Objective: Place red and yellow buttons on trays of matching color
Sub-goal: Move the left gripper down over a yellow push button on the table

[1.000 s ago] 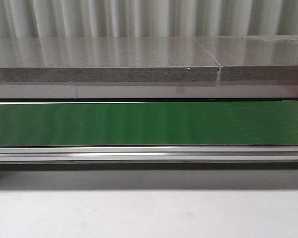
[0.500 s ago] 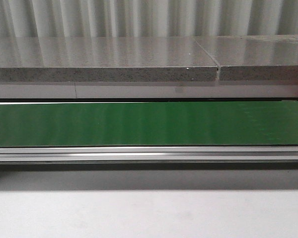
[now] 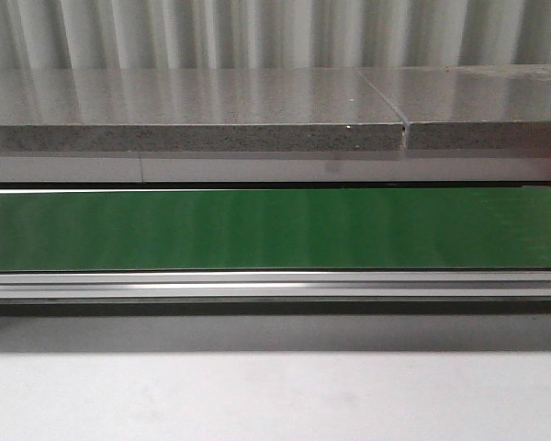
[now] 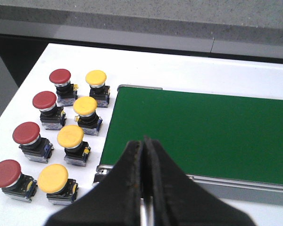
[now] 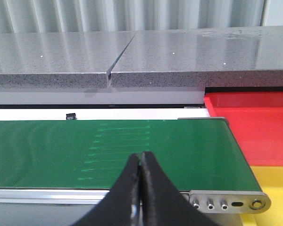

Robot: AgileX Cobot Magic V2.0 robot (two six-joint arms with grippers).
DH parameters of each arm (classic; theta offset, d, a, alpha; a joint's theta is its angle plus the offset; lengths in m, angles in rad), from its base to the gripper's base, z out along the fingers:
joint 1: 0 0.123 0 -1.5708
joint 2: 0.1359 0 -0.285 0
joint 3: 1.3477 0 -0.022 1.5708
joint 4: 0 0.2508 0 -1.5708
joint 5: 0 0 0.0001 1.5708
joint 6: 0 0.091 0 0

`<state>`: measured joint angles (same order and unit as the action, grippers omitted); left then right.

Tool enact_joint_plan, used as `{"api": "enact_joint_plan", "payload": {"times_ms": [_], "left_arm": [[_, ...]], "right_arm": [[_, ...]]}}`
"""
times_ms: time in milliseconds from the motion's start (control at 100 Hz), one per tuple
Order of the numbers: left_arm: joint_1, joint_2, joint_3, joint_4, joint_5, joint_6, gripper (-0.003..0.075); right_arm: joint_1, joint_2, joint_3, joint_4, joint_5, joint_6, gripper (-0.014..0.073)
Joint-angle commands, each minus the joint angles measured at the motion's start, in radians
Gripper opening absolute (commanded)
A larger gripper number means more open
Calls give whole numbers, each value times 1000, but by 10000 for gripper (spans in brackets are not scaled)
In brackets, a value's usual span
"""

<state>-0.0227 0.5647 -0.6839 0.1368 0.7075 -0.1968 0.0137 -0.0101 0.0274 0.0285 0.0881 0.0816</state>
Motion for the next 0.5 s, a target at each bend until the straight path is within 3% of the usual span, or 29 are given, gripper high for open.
{"api": "enact_joint_plan", "payload": {"times_ms": [0,490], "left_arm": [[3,65,-52,-2,-48,-6,-20],[3,248,-52,-8,13,-6,-18]], "right_arm": [[0,1,1,-13,-82,2,-67],[0,1,1,-13,-82,2,-67]]}}
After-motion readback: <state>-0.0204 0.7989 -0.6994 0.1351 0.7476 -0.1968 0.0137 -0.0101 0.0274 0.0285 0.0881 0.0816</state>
